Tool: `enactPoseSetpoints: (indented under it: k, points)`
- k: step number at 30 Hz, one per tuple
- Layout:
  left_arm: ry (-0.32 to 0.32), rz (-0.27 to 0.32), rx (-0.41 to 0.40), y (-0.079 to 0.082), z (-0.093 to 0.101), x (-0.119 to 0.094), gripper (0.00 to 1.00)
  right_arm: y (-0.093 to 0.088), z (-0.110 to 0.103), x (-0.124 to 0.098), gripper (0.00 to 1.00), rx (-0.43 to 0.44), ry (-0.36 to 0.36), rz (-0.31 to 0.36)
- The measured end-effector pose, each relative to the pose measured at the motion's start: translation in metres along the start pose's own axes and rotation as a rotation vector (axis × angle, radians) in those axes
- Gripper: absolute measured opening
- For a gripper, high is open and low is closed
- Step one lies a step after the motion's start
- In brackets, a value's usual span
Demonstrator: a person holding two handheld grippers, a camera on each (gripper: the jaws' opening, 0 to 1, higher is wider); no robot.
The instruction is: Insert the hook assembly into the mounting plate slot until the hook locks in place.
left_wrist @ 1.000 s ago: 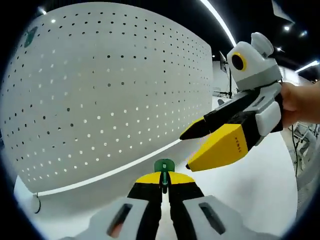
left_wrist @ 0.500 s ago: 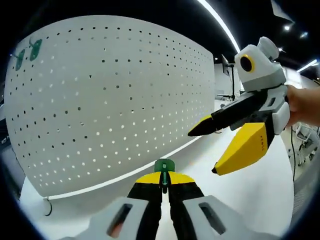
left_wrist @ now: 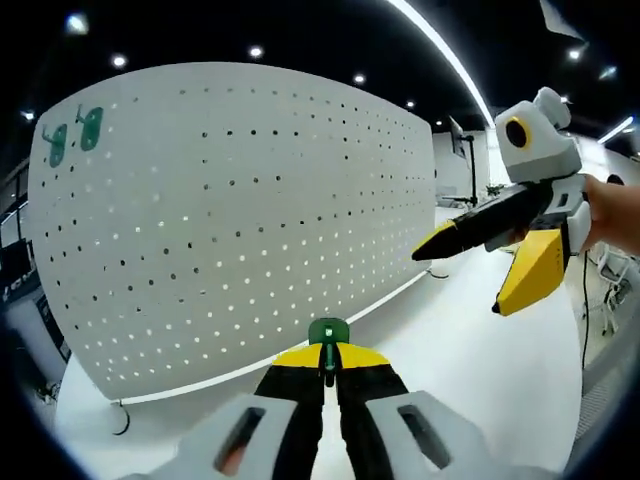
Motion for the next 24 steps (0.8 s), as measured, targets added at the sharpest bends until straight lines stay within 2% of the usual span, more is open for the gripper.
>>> enactPoseSetpoints:
  k: [8,18,24]
  points:
    - [0.040,0.028,-0.010,0.022,-0.010,-0.012,0.03,0.022,-0.018,-0.026,0.71,-0.050,-0.015,0.046]
    - [0.124,0.102,-0.031,0.066,-0.030,-0.029,0.03,0.048,-0.037,-0.056,0.73,-0.104,-0.030,0.100]
    - [0.160,0.131,-0.044,0.086,-0.039,-0.037,0.03,0.061,-0.049,-0.075,0.74,-0.152,-0.044,0.112]
Point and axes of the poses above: the point that each gripper's makers call its tool centre point, and the gripper's own axes: x roughly forward along the fingers, z roughly to its right, y roughly out of its top, the point moved 5 cm from there along -x, roughly backward along the fingers, and after that the axes turned 11 degrees about y, right-handed, at the moved point
